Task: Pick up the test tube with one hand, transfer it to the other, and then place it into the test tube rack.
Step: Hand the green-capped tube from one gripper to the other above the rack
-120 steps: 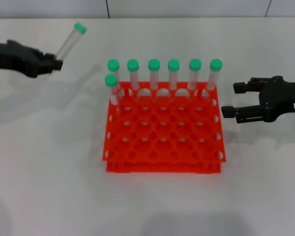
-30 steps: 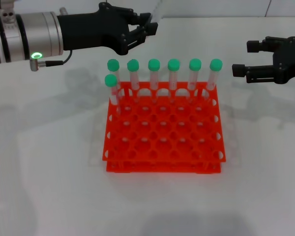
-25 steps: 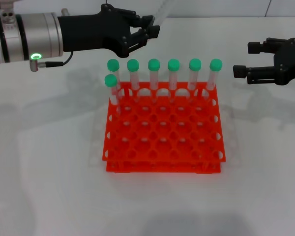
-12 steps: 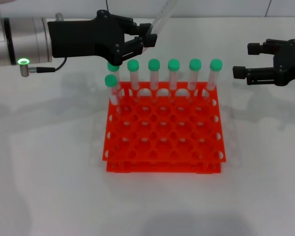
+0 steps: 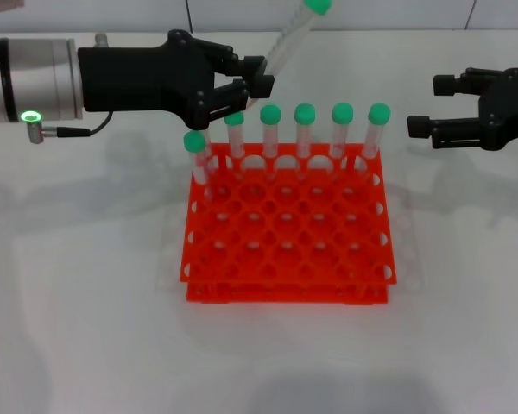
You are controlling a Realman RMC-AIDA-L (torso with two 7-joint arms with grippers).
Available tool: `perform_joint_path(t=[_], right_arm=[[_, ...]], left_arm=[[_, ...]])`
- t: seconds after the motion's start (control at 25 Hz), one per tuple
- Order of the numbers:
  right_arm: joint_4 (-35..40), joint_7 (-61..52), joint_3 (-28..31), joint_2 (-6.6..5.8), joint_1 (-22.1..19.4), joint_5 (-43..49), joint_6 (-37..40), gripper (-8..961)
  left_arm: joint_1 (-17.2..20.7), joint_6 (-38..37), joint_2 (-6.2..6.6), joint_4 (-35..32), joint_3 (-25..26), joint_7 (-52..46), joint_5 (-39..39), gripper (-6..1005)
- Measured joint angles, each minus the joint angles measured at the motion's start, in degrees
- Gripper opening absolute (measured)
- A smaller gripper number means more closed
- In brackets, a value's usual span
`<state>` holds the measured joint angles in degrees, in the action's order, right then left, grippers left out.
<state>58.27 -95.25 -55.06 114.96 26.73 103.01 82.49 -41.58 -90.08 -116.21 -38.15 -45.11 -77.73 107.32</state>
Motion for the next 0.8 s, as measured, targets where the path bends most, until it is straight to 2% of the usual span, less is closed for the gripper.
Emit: perform_joint_path(t=[0.8], right_arm=[[0.4,-0.1,0.7,-0.09,0.6,-1.1,-0.1,843]], left_arm=[[0.3,-0.9,0.08,0.3,-0.7,-1.0,1.7,208]])
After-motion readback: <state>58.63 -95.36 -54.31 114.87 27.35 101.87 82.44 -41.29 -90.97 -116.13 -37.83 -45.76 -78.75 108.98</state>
